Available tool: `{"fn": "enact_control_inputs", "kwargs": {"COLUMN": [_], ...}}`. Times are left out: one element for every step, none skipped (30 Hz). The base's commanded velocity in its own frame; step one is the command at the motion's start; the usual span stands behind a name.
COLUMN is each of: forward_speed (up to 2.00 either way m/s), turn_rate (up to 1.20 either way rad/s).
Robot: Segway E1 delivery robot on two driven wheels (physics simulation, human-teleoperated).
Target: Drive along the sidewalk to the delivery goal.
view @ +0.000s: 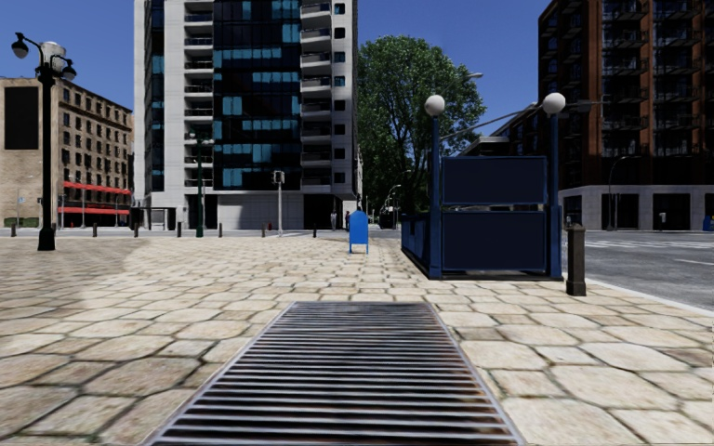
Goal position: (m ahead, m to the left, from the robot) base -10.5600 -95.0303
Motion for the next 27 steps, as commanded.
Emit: {"fn": "enact_control_inputs", "kwargs": {"forward_speed": [2.0,2.0,2.0,2.0,2.0,2.0,2.0,2.0,2.0,2.0,2.0,2.0,2.0,2.0,2.0,2.0,2.0,2.0,2.0,2.0,2.0,2.0,2.0,2.0,2.0,2.0,2.0], "turn_rate": [1.2,1.2,1.2,0.71,0.26,0.19,0.18,0.16,0.13,0.09,0.06,0.02,0.01,0.01,0.01,0.01,0.0,0.0,0.0,0.0,0.01,0.15,0.15,0.33,0.63,0.97,1.2]}}
